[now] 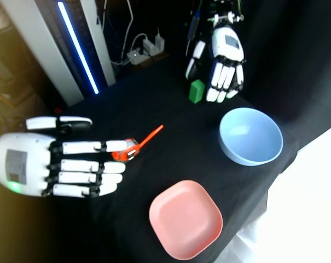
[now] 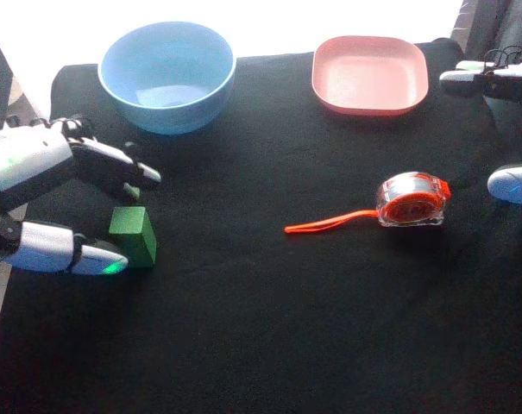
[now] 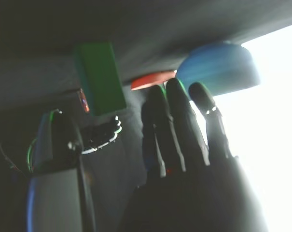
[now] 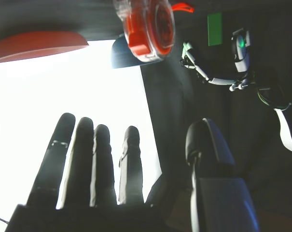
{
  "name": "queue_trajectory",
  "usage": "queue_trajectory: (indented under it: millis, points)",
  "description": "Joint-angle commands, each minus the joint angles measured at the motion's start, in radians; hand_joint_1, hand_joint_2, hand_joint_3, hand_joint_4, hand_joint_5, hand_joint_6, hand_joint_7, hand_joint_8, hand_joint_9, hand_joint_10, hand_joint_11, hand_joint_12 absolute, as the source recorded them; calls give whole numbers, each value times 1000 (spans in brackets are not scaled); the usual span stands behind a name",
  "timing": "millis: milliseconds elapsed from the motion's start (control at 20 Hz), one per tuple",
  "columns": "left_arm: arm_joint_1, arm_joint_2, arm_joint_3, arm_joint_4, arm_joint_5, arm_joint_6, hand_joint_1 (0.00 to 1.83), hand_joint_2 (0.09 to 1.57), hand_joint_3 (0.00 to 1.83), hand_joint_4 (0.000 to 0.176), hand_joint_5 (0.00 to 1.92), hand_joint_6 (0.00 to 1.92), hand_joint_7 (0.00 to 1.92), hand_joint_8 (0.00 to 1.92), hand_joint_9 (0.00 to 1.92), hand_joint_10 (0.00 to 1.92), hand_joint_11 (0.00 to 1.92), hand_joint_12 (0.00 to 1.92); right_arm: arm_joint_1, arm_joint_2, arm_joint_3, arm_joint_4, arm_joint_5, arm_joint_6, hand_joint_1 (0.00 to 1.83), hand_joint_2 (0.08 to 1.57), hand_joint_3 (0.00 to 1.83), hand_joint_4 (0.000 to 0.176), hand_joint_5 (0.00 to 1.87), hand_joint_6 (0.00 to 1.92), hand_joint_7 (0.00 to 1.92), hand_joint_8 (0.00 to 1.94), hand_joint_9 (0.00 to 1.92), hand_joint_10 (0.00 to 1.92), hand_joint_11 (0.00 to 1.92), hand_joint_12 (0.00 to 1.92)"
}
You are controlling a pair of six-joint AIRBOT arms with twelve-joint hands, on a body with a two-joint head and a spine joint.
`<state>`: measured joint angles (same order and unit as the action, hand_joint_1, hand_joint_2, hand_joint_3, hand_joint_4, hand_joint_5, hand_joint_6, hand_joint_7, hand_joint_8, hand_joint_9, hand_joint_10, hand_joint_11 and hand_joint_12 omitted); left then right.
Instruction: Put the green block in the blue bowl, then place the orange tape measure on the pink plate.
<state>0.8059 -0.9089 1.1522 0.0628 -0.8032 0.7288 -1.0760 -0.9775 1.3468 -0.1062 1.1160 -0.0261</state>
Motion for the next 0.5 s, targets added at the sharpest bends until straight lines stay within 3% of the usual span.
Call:
queue_trajectory:
  millis: [0,50,100,150,200,300,400,450]
  points:
    - [-15,-5,7,-15,-102,-6,1301,1022,3,0,925,15,1135,592,810,686,382,1443,11,-2,6,42,112,10,757,1051,0,127,352,1,249,2,249,4,0,661]
    - [-19,-13,12,-13,-98,-6,1343,1054,6,0,945,9,1072,826,818,732,409,1456,11,-2,6,42,112,10,750,1059,1,116,357,1,255,1,259,4,0,702]
    - [-23,-18,15,-13,-95,-6,1277,1098,13,0,931,637,1056,1037,821,771,444,1497,11,-3,6,42,111,10,737,1059,1,113,360,2,264,4,264,5,0,715]
    - [-25,-23,18,-13,-92,-6,1256,1130,2,0,889,830,1017,1145,822,793,471,1508,11,-3,6,42,111,10,735,1061,2,114,357,0,260,2,262,3,0,716]
    - [-28,-29,22,-13,-91,-6,1249,1141,2,0,863,898,1000,1181,817,796,448,1512,11,-4,7,42,111,10,739,1059,0,120,361,1,266,3,269,5,0,724]
    - [-31,-35,26,-13,-90,-6,1260,1122,0,0,937,781,1025,1149,896,812,557,1511,11,-5,8,42,111,10,737,1062,2,113,371,5,274,5,280,8,0,731]
    - [-36,-39,29,-13,-96,-6,1275,1070,0,0,1155,456,1069,1065,941,788,587,1518,11,-5,8,42,111,10,734,1063,0,108,379,2,282,2,294,5,1,764]
    - [-37,-38,29,-13,-105,-7,1281,1059,0,0,1256,274,1062,1084,976,854,639,1554,11,-5,8,42,111,10,733,1065,1,124,371,0,274,0,293,3,0,769]
